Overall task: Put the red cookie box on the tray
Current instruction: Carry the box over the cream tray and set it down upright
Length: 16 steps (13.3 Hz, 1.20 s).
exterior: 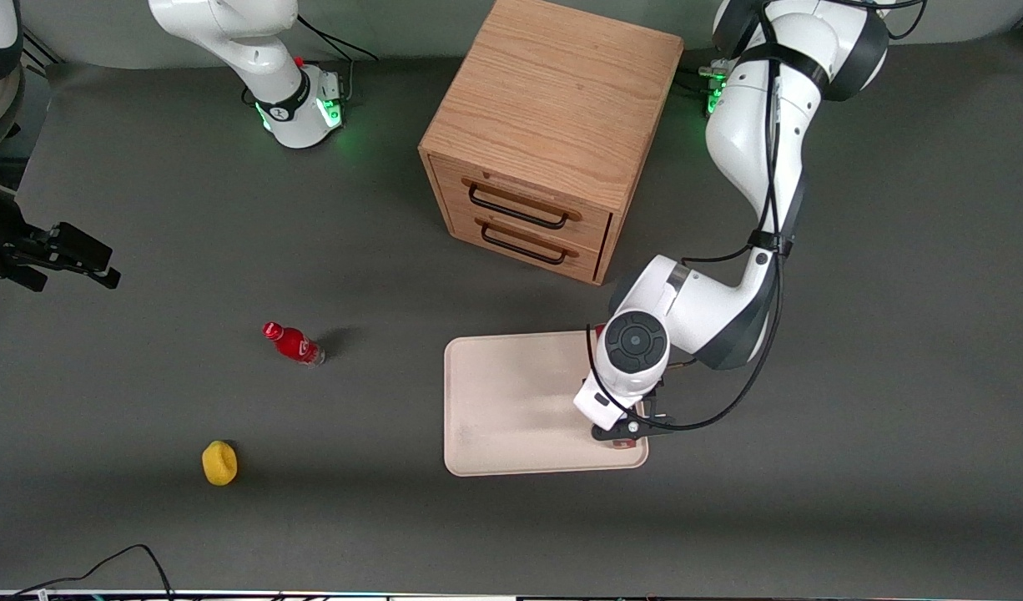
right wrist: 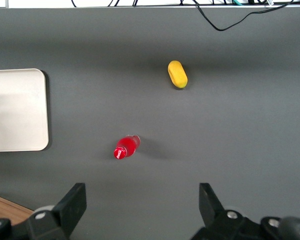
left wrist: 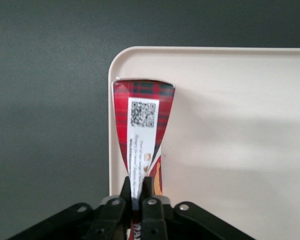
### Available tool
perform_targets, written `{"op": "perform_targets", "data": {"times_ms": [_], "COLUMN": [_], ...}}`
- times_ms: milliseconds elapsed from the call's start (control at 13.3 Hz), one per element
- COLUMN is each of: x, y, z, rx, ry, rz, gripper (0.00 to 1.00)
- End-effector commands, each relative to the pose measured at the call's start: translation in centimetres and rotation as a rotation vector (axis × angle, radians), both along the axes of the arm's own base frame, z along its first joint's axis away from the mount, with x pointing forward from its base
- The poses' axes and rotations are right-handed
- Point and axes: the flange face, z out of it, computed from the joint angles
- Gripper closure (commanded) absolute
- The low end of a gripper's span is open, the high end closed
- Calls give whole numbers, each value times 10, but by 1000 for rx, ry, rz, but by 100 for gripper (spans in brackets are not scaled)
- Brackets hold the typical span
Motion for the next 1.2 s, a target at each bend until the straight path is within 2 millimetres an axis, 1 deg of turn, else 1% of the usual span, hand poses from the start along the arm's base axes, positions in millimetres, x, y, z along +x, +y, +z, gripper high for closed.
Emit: {"op": "perform_targets", "data": {"times_ms": [0, 151, 301, 376, 452, 527, 602, 677, 753, 828, 903, 978, 1054, 1129], "x": [4, 6, 14, 17, 21, 25, 32, 39, 43, 44, 42, 41, 34, 24], "y": [0, 0, 11, 17, 24, 34, 51, 76, 99, 121, 140, 174, 206, 227], "z": [-8, -4, 14, 27, 48, 64, 86, 101, 121, 148, 160, 181, 198, 206], "rx": [31, 25, 4, -15, -46, -59, -67, -60, -47, -44, -34, -32, -32, -24], "ry": [-14, -22, -37, -33, -35, -30, -43, -37, -49, -59, -37, -32, -27, -18], "rz": [2, 9, 40, 64, 98, 122, 147, 168, 173, 119, 59, 14, -32, -71], "gripper": [0, 0, 0, 0, 0, 0, 0, 0, 0, 0, 0, 0, 0, 0]}}
